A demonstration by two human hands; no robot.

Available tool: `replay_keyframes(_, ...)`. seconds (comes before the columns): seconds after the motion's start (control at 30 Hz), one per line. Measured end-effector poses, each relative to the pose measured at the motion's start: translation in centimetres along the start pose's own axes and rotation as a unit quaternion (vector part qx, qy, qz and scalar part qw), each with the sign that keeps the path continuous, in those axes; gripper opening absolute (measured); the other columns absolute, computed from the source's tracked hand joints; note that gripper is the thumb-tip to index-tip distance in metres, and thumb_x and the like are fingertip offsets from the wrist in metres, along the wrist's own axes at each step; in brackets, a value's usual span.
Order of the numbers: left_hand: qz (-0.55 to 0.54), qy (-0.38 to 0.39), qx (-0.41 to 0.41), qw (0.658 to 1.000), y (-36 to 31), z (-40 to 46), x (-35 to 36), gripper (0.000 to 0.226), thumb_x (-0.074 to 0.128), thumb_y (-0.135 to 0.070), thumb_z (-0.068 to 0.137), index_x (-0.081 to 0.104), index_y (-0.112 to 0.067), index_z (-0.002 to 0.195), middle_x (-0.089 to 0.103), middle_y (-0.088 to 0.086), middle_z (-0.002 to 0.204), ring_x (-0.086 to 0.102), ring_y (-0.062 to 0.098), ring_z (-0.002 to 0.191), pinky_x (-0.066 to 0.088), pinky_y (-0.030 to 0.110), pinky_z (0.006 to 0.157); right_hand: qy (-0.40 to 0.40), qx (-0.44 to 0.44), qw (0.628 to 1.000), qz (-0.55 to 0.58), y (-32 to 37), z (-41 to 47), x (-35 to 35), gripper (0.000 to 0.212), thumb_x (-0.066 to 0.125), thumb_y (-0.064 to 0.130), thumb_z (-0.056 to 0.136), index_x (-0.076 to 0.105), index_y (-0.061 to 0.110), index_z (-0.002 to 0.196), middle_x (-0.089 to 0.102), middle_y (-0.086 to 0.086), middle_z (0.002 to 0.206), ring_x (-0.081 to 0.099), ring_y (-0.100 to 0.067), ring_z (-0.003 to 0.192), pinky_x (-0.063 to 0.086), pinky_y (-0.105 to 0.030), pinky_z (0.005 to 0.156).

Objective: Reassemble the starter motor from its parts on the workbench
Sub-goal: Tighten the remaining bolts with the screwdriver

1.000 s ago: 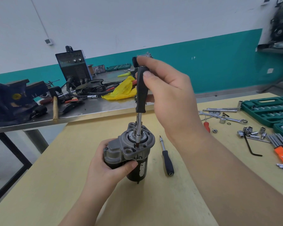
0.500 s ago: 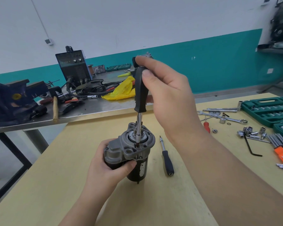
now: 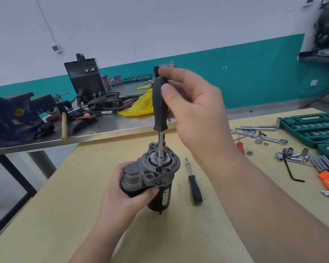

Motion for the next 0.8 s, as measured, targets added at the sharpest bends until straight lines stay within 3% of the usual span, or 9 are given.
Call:
replay_keyframes(0.13,-0.001,-0.003,-0.002,1.0,0.15,-0.06,-0.07,0.068,0.092,-0.037,0.063,0.065,-0.039,0.125,0.079,-0.005,0.117,0.077,0.012,0.104,0.062,0.022,0.073,-0.01,-0.022,0.999,-0.034,0.31,-0.04,-0.16,0.024,0.075,0.021,0.097,0.074,0.032,0.118,0.066,0.02,0.083,0.066,-0.003,0.077,0.066,-0.038,0.073)
replay_keyframes(0.23,-0.002,-0.007,-0.003,1.0,0.18,-0.09,-0.12,0.069,0.092,-0.038,0.062,0.065,-0.039,0.125,0.079,-0.005,0.118,0.077,0.012,0.104,0.058,0.03,0.078,-0.012,-0.008,1.0,-0.006,0.14,-0.03,-0.13,0.018,0.068,0.023,0.101,0.075,0.031,0.116,0.073,0.015,0.093,0.071,-0.006,0.087,0.067,-0.039,0.074)
replay_keyframes(0.33,-0.001,-0.008,-0.004,1.0,0.24,-0.09,-0.14,0.068,0.093,-0.038,0.062,0.066,-0.039,0.125,0.079,-0.004,0.118,0.077,0.012,0.105,0.057,0.034,0.083,-0.007,0.021,0.999,0.03,-0.32,-0.01,-0.09,0.024,0.059,0.014,0.106,0.075,0.027,0.119,0.077,0.003,0.107,0.074,-0.014,0.096,0.065,-0.03,0.066)
replay_keyframes(0.47,0.0,-0.001,-0.002,1.0,0.22,-0.07,-0.08,0.069,0.093,-0.037,0.063,0.065,-0.039,0.125,0.079,-0.004,0.119,0.077,0.013,0.105,0.061,0.03,0.075,-0.015,-0.009,1.0,-0.021,-0.08,0.01,-0.21,0.026,0.069,0.016,0.101,0.073,0.029,0.122,0.076,0.011,0.106,0.074,-0.011,0.096,0.066,-0.035,0.078)
replay_keyframes(0.57,-0.005,0.001,0.0,1.0,0.19,-0.05,-0.05,0.068,0.093,-0.036,0.063,0.066,-0.039,0.125,0.079,-0.004,0.118,0.077,0.012,0.103,0.059,0.016,0.076,-0.023,-0.022,0.999,-0.035,0.01,-0.03,-0.22,0.028,0.076,0.018,0.097,0.074,0.028,0.123,0.075,0.014,0.105,0.071,-0.007,0.094,0.064,-0.034,0.087)
replay_keyframes(0.7,-0.007,0.002,0.001,1.0,0.11,0.01,0.01,0.068,0.093,-0.037,0.063,0.066,-0.038,0.125,0.079,-0.004,0.118,0.077,0.012,0.103,0.059,0.016,0.076,-0.024,0.007,1.0,-0.008,-0.3,-0.02,-0.09,0.031,0.066,0.027,0.1,0.075,0.027,0.129,0.077,0.013,0.114,0.072,-0.006,0.105,0.063,-0.04,0.095)
replay_keyframes(0.8,-0.014,0.002,0.002,1.0,0.07,0.02,0.03,0.067,0.094,-0.036,0.063,0.066,-0.038,0.124,0.079,-0.004,0.119,0.077,0.013,0.106,0.061,0.02,0.078,-0.016,0.024,1.0,0.004,-0.57,0.0,0.01,0.035,0.057,0.021,0.104,0.072,0.025,0.136,0.077,0.009,0.123,0.072,-0.013,0.114,0.065,-0.043,0.093)
Point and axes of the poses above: each hand's wrist, its own z-axis towards the middle knuckle, its own x-axis out of the palm, y = z × x, the point moved 7 cm from there along z, towards the middle knuckle
